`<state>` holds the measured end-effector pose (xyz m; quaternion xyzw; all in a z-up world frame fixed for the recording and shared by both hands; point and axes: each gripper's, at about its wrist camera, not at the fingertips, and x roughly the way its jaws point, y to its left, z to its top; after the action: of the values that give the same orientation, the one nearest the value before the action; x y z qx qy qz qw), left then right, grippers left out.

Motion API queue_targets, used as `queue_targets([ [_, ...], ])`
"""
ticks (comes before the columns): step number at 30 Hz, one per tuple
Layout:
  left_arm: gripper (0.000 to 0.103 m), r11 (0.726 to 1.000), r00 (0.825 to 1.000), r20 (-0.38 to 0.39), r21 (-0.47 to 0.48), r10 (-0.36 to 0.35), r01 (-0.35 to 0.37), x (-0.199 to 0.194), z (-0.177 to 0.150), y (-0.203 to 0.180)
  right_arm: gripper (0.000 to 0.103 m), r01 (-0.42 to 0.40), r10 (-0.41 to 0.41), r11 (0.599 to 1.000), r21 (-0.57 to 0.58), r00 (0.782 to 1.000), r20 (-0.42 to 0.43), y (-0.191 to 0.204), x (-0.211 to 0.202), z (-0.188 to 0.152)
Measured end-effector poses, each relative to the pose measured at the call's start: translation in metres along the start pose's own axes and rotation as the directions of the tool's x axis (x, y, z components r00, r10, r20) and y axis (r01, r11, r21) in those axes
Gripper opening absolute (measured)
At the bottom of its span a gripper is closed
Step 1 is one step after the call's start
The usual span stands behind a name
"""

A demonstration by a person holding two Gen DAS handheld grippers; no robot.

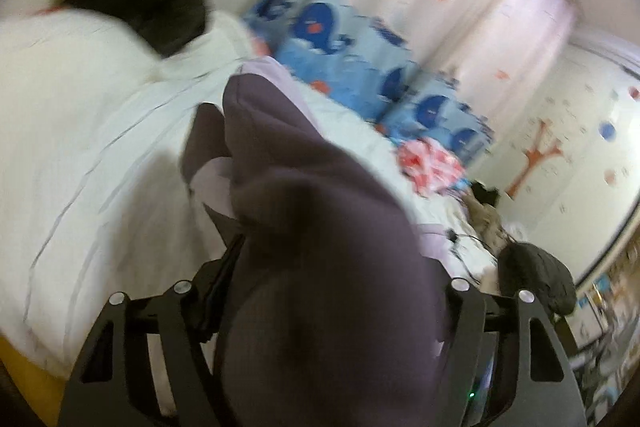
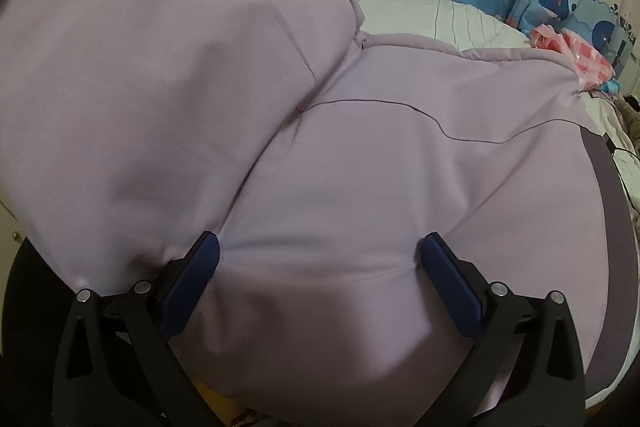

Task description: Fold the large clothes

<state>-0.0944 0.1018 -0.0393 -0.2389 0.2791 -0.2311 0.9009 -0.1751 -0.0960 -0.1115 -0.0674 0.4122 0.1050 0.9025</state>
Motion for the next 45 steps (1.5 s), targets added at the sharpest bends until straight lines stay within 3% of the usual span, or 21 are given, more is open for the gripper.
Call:
queue_targets([
  [4,0.065,0.988,0.994,-0.031,0.116,-0.103,0.106,0.019,0.007,-0.06,0.097,-0.136,0.137,0.988,0.069,0.99,-0.015,-0.029,-0.024,0.002],
  [6,0.065,0.967,0.986,-0.068,0.197,-0.151,0.162,0.038,0.003,-0.101,0.097,-0.21,0.205,0.96,0.184,0.978,0.047,-0.066,-0.049,0.0],
  [8,0.065,0.945,0.979,-0.108,0.261,-0.173,0.196,0.055,-0.01,-0.131,0.097,-0.305,0.266,0.873,0.379,0.952,0.154,-0.134,-0.077,-0.011],
  [10,0.065,0.917,0.968,-0.169,0.322,-0.188,0.234,0.085,-0.03,-0.166,0.097,-0.344,0.256,0.783,0.518,0.937,0.236,-0.199,-0.096,-0.022],
  [13,0.065,0.86,0.944,-0.278,0.422,-0.179,0.287,0.128,-0.074,-0.217,0.097,-0.322,0.183,0.747,0.581,0.941,0.286,-0.273,-0.12,-0.017],
  [15,0.065,0.812,0.933,-0.329,0.499,-0.146,0.303,0.148,-0.106,-0.245,0.097,-0.311,0.177,0.783,0.539,0.942,0.286,-0.294,-0.131,0.007],
  [18,0.065,0.742,0.937,-0.339,0.604,-0.091,0.291,0.168,-0.139,-0.272,0.097,-0.303,0.224,0.843,0.445,0.949,0.221,-0.305,-0.123,0.053],
  [21,0.065,0.72,0.938,-0.34,0.635,-0.067,0.281,0.175,-0.148,-0.282,0.097,-0.356,0.339,0.867,0.348,0.934,0.109,-0.3,-0.09,0.1],
  [23,0.065,0.712,0.938,-0.341,0.646,-0.054,0.276,0.174,-0.15,-0.283,0.097,-0.354,0.378,0.887,0.296,0.925,-0.026,-0.288,-0.055,0.122],
  [24,0.065,0.71,0.939,-0.342,0.649,-0.051,0.274,0.174,-0.151,-0.284,0.097,-0.321,0.357,0.909,0.266,0.929,-0.095,-0.279,-0.039,0.127],
  [26,0.065,0.703,0.939,-0.341,0.66,-0.032,0.264,0.17,-0.152,-0.287,0.097,-0.108,0.128,0.99,0.088,0.958,-0.255,-0.257,-0.008,0.128],
  [28,0.065,0.695,0.928,-0.372,0.667,0.0,0.267,0.164,-0.15,-0.287,0.097,-0.008,-0.003,0.999,-0.039,0.956,-0.293,-0.24,0.003,0.121],
  [31,0.065,0.723,0.881,-0.473,0.603,-0.015,0.336,0.146,-0.134,-0.278,0.097,0.077,-0.106,0.99,-0.117,0.958,-0.267,-0.23,-0.004,0.112],
  [33,0.065,0.783,0.829,-0.551,0.471,-0.098,0.406,0.125,-0.108,-0.259,0.097,0.115,-0.147,0.984,-0.133,0.955,-0.257,-0.233,-0.003,0.103],
  [34,0.066,0.805,0.817,-0.559,0.415,-0.142,0.424,0.118,-0.093,-0.249,0.097,0.152,-0.188,0.976,-0.154,0.948,-0.258,-0.235,0.003,0.098],
  [35,0.066,0.828,0.823,-0.539,0.367,-0.182,0.423,0.104,-0.077,-0.235,0.097,0.178,-0.218,0.97,-0.167,0.94,-0.261,-0.241,0.009,0.097],
  [36,0.067,0.853,0.84,-0.505,0.334,-0.198,0.402,0.093,-0.059,-0.218,0.097,0.192,-0.23,0.968,-0.162,0.938,-0.26,-0.241,0.012,0.091],
  [39,0.074,0.933,0.906,-0.403,0.258,-0.131,0.25,0.089,-0.015,-0.164,0.097,0.186,-0.203,0.979,-0.085,0.942,-0.268,-0.262,0.012,0.074],
  [40,0.075,0.949,0.906,-0.407,0.221,-0.122,0.227,0.096,-0.007,-0.148,0.097,0.189,-0.196,0.981,-0.054,0.943,-0.269,-0.268,0.013,0.069],
  [43,0.075,0.986,0.88,-0.46,0.05,-0.121,0.162,0.143,0.005,-0.097,0.097,0.183,-0.167,0.982,0.036,0.952,-0.257,-0.276,0.01,0.055],
  [45,0.084,0.989,0.84,-0.532,0.032,-0.104,0.143,0.184,-0.01,-0.091,0.097,0.159,-0.129,0.982,0.107,0.961,-0.243,-0.278,0.01,0.047],
])
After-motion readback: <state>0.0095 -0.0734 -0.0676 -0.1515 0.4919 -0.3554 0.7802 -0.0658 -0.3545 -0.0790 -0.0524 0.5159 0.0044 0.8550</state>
